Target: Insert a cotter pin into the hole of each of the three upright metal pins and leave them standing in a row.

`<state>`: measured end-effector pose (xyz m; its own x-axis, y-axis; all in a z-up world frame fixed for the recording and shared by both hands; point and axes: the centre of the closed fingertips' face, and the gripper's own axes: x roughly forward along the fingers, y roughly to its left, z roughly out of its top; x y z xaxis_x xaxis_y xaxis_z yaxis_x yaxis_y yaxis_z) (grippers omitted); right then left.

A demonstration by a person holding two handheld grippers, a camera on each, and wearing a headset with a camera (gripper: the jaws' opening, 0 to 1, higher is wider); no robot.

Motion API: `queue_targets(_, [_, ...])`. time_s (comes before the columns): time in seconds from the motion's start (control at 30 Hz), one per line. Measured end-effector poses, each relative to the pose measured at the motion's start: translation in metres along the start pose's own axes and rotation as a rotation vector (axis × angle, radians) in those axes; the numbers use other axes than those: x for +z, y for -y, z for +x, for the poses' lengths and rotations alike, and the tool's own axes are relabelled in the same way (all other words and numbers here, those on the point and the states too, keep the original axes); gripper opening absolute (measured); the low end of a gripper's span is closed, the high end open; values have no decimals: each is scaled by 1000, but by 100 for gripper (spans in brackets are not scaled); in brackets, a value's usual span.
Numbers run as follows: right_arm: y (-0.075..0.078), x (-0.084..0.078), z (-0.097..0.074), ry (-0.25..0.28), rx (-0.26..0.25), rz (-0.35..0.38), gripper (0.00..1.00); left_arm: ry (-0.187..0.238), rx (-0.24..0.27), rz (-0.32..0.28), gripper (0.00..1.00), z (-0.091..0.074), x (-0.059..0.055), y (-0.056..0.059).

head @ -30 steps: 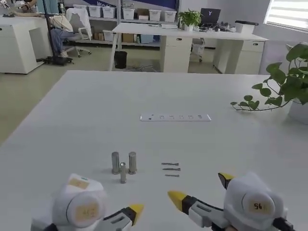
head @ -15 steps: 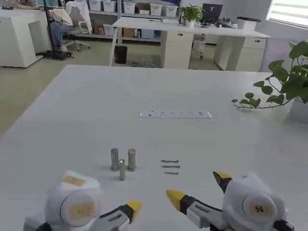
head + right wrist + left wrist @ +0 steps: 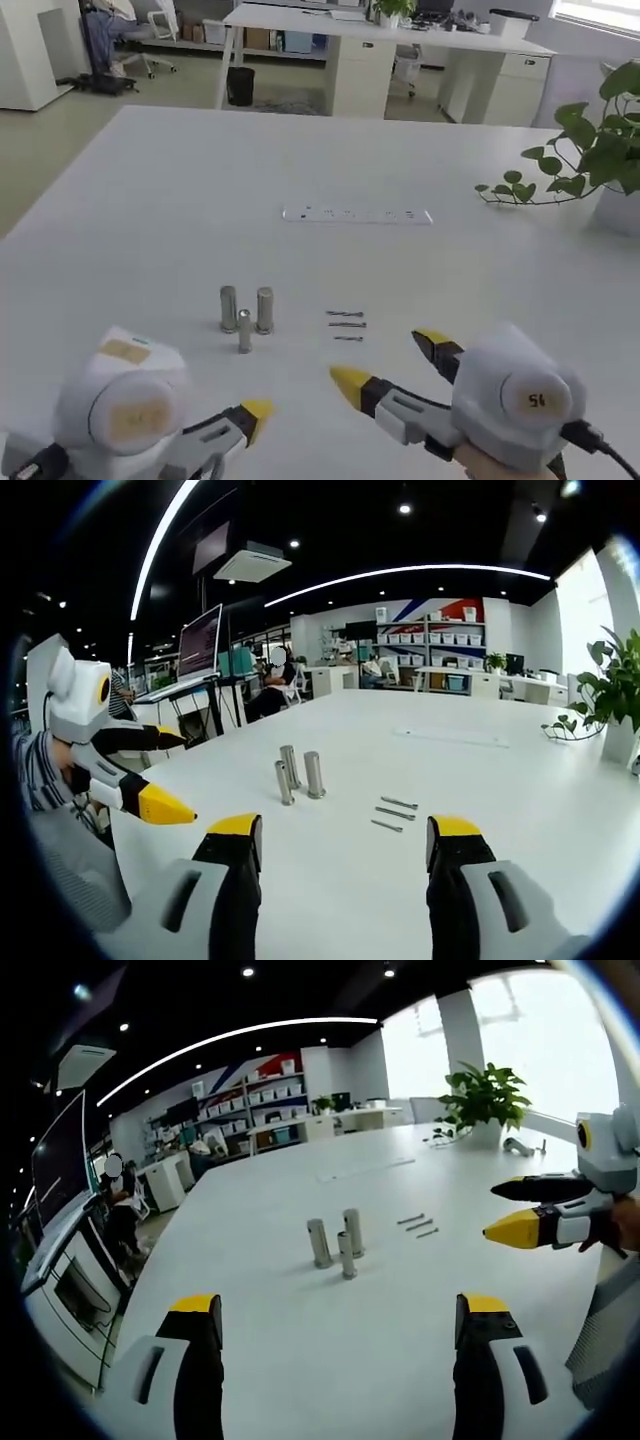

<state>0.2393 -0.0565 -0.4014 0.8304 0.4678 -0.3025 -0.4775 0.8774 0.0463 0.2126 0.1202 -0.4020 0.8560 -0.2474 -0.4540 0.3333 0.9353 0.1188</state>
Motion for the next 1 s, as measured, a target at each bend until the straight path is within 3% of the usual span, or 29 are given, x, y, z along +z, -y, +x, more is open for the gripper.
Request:
queue_targets(0.27, [-12,1,23,-17,63,-15,60,-11,-32,-10,96,-1,-4,-1])
queue_targets(0.57, [-28,6,61,-40,163,-36,45,11,-68,0,95,2,1,0])
queue_targets(0.77, [-43,9,86,-36,238,-36,37,22,-74,14,95,3,2,-3])
queue_targets(1.0, [-63,3,111,-68,316,-40,31,23,-82,21,95,4,1,-4])
